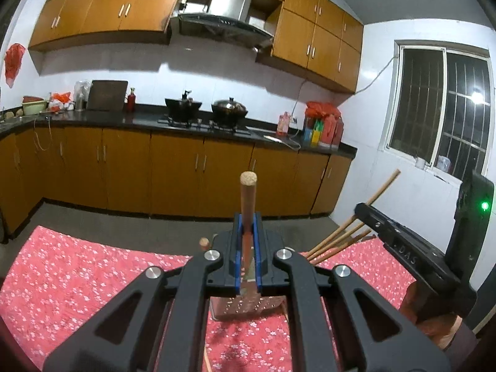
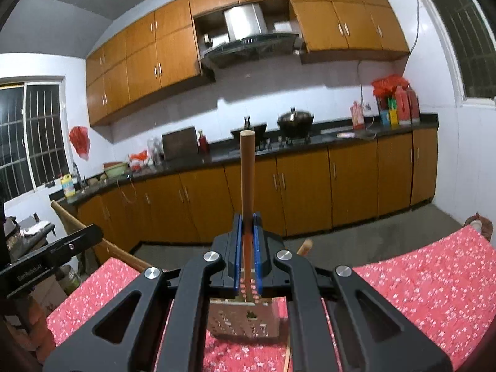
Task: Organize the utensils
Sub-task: 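Lower the chopsticks into the holder and open both tools, then move both open tools back down toward the remaining chopsticks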
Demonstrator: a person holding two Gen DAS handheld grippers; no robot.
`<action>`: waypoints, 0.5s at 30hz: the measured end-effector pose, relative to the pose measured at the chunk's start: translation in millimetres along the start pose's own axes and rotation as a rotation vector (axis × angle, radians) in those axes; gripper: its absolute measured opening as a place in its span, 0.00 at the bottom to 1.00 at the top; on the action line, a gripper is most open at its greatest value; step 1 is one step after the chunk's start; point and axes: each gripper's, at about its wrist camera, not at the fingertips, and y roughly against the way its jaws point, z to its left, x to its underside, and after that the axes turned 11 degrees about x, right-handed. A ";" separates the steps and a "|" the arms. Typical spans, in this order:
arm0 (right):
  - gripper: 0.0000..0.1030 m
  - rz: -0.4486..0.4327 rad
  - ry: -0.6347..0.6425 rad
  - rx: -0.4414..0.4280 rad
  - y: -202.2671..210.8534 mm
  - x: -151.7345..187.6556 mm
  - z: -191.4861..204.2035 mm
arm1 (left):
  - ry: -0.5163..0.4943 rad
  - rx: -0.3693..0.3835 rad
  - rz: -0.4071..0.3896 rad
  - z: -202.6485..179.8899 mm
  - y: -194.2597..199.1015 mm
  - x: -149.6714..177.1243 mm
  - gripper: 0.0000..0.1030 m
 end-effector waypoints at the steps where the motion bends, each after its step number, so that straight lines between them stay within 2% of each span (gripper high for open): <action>1: 0.08 0.017 -0.011 -0.003 -1.2 1.0 -0.7 | 0.003 -0.003 0.011 1.2 -4.8 3.1 0.07; 3: 0.11 0.034 -0.019 -0.009 0.3 2.9 -1.8 | 0.026 -0.004 0.031 6.2 -11.9 6.4 0.08; 5: 0.31 0.011 -0.022 0.003 7.2 2.4 -3.3 | 0.040 0.002 0.027 8.3 -11.3 8.4 0.12; 6: 0.45 -0.005 -0.024 0.007 11.4 1.6 -3.5 | 0.040 0.001 0.024 8.5 -9.4 9.2 0.16; 15: 0.46 -0.066 -0.026 0.011 39.5 -8.2 -10.2 | 0.051 -0.009 -0.029 10.7 17.7 8.9 0.22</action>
